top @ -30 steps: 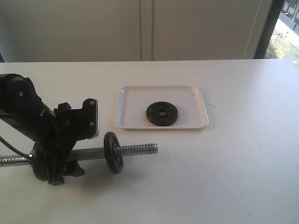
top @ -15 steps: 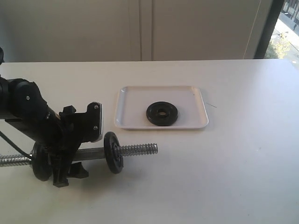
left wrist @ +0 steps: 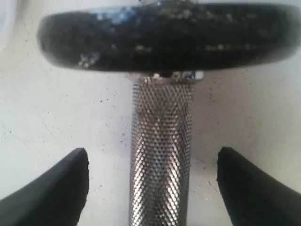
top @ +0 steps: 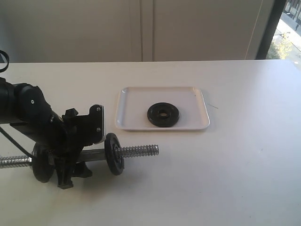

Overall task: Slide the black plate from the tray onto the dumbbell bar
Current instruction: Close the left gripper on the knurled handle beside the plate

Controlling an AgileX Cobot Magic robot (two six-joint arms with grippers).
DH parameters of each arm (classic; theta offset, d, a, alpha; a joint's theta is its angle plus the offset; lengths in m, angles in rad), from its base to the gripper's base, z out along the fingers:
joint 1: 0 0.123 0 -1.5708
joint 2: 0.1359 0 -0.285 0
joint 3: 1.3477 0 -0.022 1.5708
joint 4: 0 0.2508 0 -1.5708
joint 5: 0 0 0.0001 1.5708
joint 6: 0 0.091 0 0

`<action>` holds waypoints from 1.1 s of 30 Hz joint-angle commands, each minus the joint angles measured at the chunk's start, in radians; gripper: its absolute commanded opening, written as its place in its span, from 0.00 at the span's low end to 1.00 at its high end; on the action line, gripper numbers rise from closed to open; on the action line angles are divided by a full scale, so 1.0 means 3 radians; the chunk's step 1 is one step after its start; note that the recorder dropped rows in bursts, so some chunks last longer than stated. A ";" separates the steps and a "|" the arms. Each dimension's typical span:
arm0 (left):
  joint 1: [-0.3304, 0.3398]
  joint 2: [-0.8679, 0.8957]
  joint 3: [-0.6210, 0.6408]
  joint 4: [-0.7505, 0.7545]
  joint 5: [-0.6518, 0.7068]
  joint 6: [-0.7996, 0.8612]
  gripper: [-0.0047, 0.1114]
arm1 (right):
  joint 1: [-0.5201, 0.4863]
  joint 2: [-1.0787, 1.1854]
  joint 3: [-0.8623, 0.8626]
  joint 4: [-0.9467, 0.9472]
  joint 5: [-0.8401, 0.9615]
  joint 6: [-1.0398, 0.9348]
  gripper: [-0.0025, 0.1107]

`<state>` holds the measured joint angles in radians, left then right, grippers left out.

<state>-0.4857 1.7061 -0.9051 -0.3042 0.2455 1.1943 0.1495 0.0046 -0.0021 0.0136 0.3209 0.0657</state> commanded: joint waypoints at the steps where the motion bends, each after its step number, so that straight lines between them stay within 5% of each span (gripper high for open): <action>1: -0.0015 -0.0003 0.0024 -0.0111 0.0037 0.0050 0.69 | 0.0011 -0.0015 0.0007 -0.0016 -0.0027 0.0006 0.03; 25: -0.0015 -0.0003 0.0024 -0.0105 0.0106 0.0058 0.68 | 0.0011 -0.0015 0.0007 -0.0016 -0.0027 0.0006 0.03; 33: -0.0015 -0.0003 0.0024 -0.0105 0.0130 0.0045 0.47 | 0.0011 -0.0015 0.0007 -0.0016 -0.0027 0.0006 0.03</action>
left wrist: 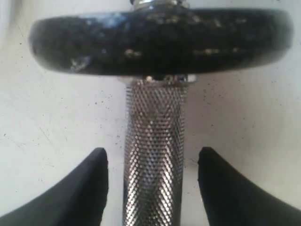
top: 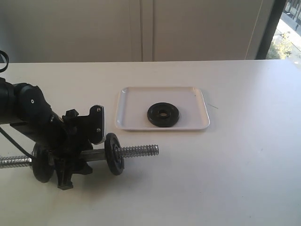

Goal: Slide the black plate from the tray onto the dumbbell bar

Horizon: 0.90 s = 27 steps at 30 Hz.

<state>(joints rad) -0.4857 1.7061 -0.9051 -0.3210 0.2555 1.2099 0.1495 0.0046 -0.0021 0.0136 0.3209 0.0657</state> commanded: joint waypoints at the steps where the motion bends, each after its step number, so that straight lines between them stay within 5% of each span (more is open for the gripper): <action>1: -0.0015 -0.0003 0.0024 -0.0049 0.0097 -0.0007 0.45 | 0.0011 -0.0015 0.0007 -0.0016 -0.0027 0.0006 0.03; 20: -0.0015 -0.0025 0.0024 -0.0055 0.0119 -0.0023 0.04 | 0.0011 -0.0015 0.0007 -0.0016 -0.0027 0.0006 0.03; 27: -0.0015 -0.0087 0.0024 -0.0055 0.0146 -0.0023 0.04 | 0.0011 -0.0015 0.0007 -0.0016 -0.0027 0.0006 0.03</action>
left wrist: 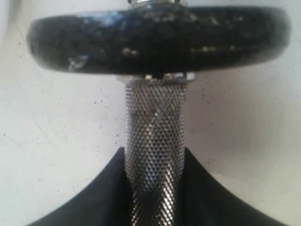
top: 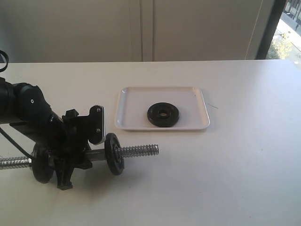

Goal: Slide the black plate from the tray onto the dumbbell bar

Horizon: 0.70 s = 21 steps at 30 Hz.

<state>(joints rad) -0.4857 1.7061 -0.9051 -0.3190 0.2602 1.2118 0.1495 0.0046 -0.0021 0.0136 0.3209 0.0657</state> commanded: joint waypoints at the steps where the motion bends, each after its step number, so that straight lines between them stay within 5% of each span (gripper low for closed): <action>1: -0.0015 -0.0103 0.0024 -0.0061 0.0131 -0.0029 0.04 | 0.0011 -0.0015 0.0007 -0.0016 -0.0027 0.0006 0.03; 21: -0.0015 -0.0389 0.0024 -0.0084 0.0131 -0.0029 0.04 | 0.0011 -0.0015 0.0007 -0.0016 -0.0027 0.0006 0.03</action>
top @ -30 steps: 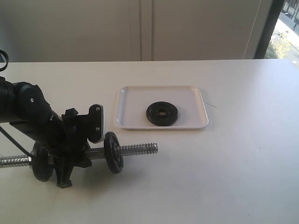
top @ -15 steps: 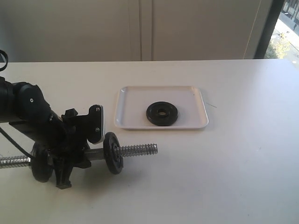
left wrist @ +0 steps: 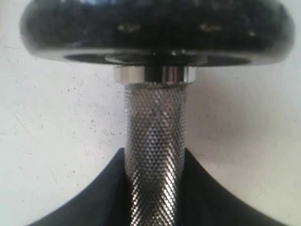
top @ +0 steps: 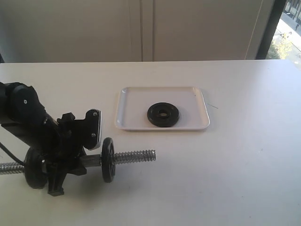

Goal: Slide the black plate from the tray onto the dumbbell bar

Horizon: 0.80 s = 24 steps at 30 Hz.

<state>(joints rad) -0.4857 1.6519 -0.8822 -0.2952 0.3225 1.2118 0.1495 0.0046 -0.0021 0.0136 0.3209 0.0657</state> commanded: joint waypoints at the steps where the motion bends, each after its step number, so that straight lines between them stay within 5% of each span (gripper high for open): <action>1: -0.0015 -0.0216 -0.0052 -0.0164 -0.0077 -0.0029 0.04 | 0.0011 -0.0015 0.0007 -0.0016 -0.0027 0.0006 0.03; 24: -0.0015 -0.0419 -0.0052 -0.0237 -0.0085 -0.0023 0.04 | 0.0011 -0.0015 0.0007 -0.0016 -0.0027 0.0006 0.03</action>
<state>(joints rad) -0.4857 1.5737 -0.8779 -0.3138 0.3344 1.2100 0.1495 0.0046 -0.0021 0.0136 0.3209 0.0657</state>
